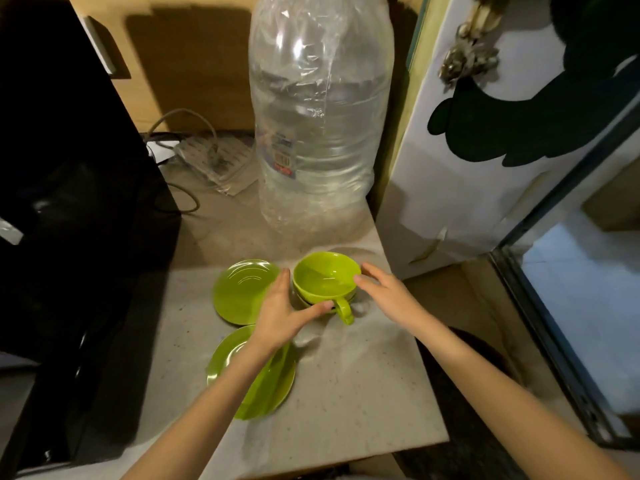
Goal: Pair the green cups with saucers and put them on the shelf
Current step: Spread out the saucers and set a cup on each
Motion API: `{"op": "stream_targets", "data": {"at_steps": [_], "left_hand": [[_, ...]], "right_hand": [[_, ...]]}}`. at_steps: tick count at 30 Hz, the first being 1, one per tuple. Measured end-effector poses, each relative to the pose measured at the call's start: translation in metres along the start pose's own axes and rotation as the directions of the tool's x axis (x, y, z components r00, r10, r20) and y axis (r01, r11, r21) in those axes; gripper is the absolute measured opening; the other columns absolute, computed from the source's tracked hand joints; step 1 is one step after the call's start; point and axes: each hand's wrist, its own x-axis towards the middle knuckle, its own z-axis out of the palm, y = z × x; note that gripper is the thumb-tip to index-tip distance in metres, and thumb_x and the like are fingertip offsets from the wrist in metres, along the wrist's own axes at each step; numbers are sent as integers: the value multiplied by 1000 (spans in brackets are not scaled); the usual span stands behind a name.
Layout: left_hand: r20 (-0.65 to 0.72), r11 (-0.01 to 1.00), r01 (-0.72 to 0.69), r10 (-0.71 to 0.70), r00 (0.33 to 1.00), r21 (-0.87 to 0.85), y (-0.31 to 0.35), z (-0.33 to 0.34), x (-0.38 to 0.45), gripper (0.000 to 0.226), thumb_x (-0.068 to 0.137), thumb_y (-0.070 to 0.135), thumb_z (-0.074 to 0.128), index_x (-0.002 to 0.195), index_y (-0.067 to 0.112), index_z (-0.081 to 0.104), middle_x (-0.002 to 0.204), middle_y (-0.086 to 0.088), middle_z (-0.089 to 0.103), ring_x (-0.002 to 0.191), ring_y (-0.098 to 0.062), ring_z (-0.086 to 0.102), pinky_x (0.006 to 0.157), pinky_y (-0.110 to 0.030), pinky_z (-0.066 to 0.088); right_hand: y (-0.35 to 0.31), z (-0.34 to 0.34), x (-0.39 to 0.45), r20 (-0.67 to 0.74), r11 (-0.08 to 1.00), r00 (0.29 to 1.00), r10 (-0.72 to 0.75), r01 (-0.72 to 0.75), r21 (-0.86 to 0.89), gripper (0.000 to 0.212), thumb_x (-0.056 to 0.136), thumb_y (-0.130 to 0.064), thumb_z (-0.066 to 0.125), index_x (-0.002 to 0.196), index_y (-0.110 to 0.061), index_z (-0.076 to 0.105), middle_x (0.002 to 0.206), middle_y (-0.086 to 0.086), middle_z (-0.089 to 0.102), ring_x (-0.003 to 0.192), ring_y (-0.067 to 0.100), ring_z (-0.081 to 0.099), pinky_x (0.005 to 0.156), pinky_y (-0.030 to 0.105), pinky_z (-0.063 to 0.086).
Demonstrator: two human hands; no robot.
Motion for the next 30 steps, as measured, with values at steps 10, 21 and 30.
{"op": "stream_targets", "data": {"at_steps": [10, 21, 30], "left_hand": [[-45, 997, -78, 77, 996, -8, -5, 5, 4, 77, 62, 35, 80, 129, 16, 48, 124, 12, 44, 127, -4, 31, 92, -4, 18], [-253, 987, -138, 114, 961, -77, 2, -21, 3, 82, 48, 54, 79, 120, 25, 55, 116, 15, 55, 108, -1, 51, 83, 6, 30], [-344, 997, 30, -54, 937, -75, -30, -64, 0, 103, 42, 51, 82, 132, 20, 44, 140, -1, 46, 128, -10, 38, 109, -29, 28]], "right_hand": [[23, 5, 18, 26, 1000, 1000, 2, -2, 7, 44, 71, -54, 53, 112, -42, 63, 128, 8, 56, 127, 22, 45, 107, 47, 37], [-33, 9, 14, -47, 976, 978, -205, 201, -83, 34, 87, -35, 51, 115, -21, 65, 125, -2, 60, 134, 26, 29, 110, 26, 20], [-62, 47, 44, 6, 948, 961, -276, 273, -164, 38, 89, -21, 56, 127, -12, 57, 140, 5, 49, 137, 22, 23, 109, 23, 13]]}}
